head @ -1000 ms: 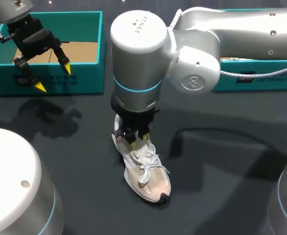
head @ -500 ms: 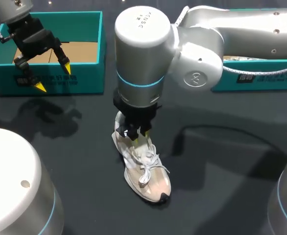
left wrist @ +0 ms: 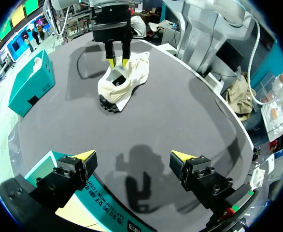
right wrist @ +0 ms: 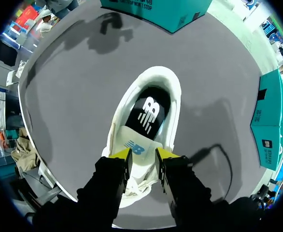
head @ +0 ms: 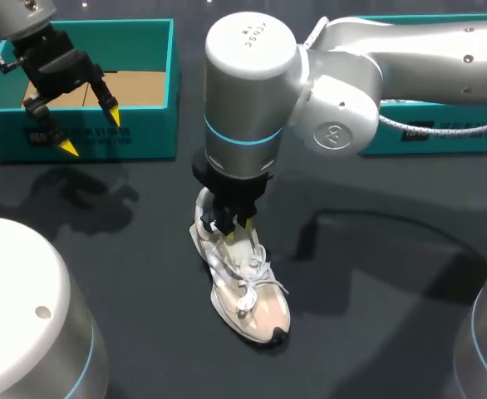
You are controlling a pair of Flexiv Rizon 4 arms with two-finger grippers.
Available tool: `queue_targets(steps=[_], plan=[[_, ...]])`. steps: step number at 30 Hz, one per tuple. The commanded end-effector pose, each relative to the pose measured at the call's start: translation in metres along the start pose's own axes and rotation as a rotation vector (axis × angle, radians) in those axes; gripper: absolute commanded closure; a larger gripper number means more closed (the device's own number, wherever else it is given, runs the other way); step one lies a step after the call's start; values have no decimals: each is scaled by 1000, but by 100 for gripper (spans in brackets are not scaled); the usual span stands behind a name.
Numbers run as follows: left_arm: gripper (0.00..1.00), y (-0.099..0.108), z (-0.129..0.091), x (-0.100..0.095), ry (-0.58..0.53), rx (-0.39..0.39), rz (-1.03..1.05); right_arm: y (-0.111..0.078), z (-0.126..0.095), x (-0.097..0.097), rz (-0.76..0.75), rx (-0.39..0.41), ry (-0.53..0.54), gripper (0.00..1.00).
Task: Take the shoe out of the shoebox, open the shoe tongue, remove and reinsert the insole, then place the shoe into the shoebox
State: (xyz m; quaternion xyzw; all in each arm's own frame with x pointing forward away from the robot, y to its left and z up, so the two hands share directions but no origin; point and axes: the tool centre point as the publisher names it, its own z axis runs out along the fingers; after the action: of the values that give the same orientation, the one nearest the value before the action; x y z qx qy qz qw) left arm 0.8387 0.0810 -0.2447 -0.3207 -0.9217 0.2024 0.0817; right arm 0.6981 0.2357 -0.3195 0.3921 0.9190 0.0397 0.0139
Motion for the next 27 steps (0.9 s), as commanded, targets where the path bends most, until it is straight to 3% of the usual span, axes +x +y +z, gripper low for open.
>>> queue_targets(steps=[1, 6, 7, 10, 12, 22, 27], plan=[[0, 0, 0, 0, 1, -2, 1, -2, -39, 2, -85, -9, -86, 65], [0, 0, 0, 0, 1, -2, 1, 6, -52, -1, -368, 4, -90, 51], [0, 0, 0, 0, 1, -2, 1, 10, -54, -2, -440, 7, -91, 33], [0, 0, 0, 0, 1, -2, 1, 17, -54, -2, -648, 5, -88, 0], [0, 0, 0, 0, 1, -2, 1, 18, -53, -2, -798, 16, -71, 0], [0, 0, 0, 0, 1, -2, 1, 16, -51, -5, -790, 33, -78, 0], [0, 0, 0, 0, 1, -2, 1, 31, -47, -4, -929, 10, -133, 0]])
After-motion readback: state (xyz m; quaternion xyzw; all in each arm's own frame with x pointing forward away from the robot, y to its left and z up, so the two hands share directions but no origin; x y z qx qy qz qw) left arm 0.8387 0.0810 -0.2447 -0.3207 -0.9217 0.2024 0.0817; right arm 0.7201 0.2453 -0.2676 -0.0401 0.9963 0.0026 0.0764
